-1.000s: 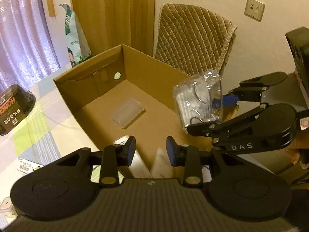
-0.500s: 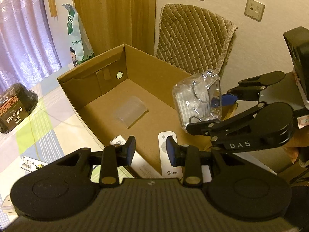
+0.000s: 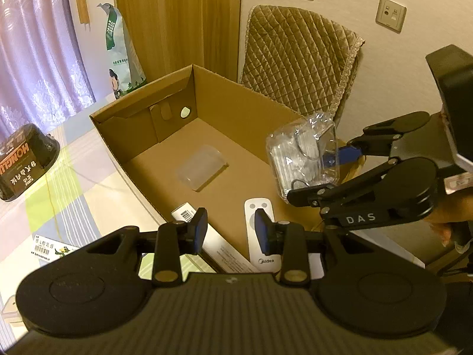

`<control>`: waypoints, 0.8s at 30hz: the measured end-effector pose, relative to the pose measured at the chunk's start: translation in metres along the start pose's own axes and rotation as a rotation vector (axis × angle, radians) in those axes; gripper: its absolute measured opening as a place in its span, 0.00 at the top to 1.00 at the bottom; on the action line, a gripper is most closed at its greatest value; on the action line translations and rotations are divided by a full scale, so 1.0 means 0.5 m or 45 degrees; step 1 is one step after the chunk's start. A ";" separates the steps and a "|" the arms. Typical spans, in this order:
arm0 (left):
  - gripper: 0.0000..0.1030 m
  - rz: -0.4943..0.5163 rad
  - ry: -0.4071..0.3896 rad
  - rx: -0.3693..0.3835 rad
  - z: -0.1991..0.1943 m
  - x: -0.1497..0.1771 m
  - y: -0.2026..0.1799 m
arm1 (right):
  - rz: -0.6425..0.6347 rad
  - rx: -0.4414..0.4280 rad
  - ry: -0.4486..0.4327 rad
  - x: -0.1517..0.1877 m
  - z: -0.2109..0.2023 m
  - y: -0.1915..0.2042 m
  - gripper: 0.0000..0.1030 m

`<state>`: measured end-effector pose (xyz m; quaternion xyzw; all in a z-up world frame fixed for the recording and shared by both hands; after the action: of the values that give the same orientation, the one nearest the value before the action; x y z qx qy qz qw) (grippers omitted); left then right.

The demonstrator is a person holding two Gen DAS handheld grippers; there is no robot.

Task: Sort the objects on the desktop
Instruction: 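Lower the remote into the box and open the left tool while the right tool holds the rack, then lower the bagged wire rack into the cardboard box and open the right tool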

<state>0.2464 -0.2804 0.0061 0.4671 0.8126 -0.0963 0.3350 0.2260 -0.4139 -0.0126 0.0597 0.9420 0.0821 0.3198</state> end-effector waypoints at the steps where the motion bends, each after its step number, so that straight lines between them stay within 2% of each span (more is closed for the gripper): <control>1: 0.70 0.000 0.000 0.000 0.000 0.001 0.000 | 0.004 0.003 0.007 0.001 0.003 -0.002 0.45; 24: 0.70 -0.001 -0.006 -0.009 -0.019 0.010 0.004 | 0.008 0.010 -0.006 0.007 -0.007 0.007 0.45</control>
<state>0.2421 -0.2712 0.0103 0.4654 0.8124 -0.0946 0.3384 0.2213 -0.4105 -0.0111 0.0642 0.9413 0.0792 0.3217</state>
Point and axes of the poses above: each gripper's, at about its wrist camera, not at the fingertips, and z roughly the way its jaws point, y to its left, x to its underside, the point moved 2 cm from there along z, roughly the way its jaws point, and after that the axes turned 15 degrees about z, right-handed, at the moved point
